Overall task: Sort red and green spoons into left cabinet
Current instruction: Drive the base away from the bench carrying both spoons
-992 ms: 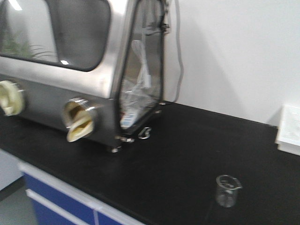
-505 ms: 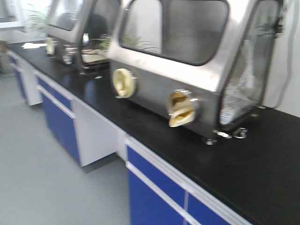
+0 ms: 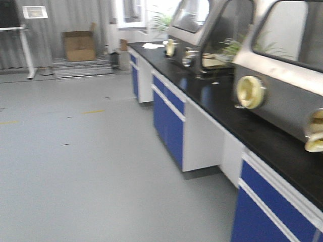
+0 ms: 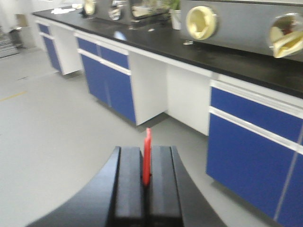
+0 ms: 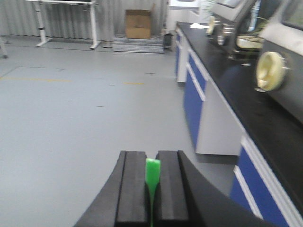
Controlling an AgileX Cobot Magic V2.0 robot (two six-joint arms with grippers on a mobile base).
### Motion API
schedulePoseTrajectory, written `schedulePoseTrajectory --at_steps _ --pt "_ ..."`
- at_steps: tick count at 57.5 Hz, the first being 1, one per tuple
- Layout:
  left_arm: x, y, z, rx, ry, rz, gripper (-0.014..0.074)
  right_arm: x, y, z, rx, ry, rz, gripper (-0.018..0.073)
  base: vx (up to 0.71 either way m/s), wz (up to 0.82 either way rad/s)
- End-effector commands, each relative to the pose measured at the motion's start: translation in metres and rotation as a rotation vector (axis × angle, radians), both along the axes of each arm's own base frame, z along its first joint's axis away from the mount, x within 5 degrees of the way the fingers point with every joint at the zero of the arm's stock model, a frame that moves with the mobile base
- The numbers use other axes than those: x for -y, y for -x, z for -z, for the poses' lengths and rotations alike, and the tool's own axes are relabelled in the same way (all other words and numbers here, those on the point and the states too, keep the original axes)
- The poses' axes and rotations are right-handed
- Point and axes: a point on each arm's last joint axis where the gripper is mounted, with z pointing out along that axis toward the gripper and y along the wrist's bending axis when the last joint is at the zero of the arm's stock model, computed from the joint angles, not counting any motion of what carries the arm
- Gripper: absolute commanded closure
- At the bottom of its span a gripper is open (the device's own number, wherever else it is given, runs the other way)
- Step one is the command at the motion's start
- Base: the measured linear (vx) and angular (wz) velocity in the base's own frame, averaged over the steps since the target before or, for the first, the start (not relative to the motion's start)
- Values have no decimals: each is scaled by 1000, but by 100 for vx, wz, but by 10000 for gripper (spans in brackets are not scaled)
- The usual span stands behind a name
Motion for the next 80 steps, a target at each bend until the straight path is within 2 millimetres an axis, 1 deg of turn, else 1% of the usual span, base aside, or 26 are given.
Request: schedulePoseTrajectory --at_steps 1,41,63,80 --pt "-2 -1 -14 62 49 -33 597 3 -1 -15 87 -32 31 562 5 60" --pt "-2 -1 -14 62 49 -33 597 3 -1 -15 87 -32 31 562 13 48" --pt "-2 -1 -14 62 49 -33 597 3 -1 -15 87 -32 31 562 23 52" --pt "-2 -1 -14 62 49 -33 597 3 -1 -15 87 -32 31 562 32 27"
